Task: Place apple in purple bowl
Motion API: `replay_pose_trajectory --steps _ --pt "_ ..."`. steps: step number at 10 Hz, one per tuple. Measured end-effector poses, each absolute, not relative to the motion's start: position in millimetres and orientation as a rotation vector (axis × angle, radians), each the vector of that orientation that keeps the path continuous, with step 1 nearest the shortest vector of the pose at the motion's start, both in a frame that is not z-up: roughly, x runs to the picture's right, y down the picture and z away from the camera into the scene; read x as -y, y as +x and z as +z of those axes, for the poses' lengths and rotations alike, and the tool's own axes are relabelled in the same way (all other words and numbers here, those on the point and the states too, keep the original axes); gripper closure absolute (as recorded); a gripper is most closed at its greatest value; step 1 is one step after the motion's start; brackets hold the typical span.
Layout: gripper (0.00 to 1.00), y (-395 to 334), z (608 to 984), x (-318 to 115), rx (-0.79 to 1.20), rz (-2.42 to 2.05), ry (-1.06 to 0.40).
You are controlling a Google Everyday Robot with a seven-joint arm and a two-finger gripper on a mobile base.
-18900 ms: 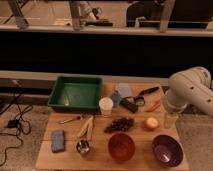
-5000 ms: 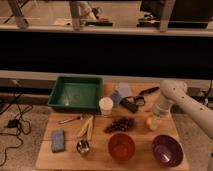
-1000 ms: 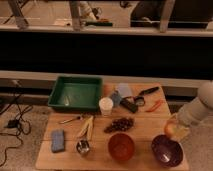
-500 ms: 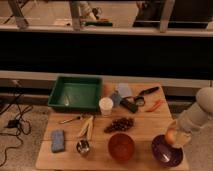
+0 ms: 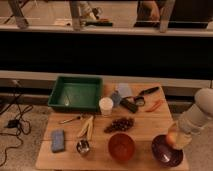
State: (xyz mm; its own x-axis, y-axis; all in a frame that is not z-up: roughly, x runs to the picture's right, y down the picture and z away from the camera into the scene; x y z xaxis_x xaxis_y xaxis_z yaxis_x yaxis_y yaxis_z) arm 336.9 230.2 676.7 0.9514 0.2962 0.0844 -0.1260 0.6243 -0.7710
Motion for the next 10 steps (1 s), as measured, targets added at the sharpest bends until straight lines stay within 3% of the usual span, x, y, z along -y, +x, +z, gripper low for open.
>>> replay_pose_trajectory --steps 1,7,10 --pt "0.8 337.0 676.7 -230.3 0.212 0.244 -0.865" --pt "0.23 337.5 676.5 -230.6 0.212 0.244 -0.865" --pt "0.2 337.7 676.4 -230.8 0.211 0.245 -0.865"
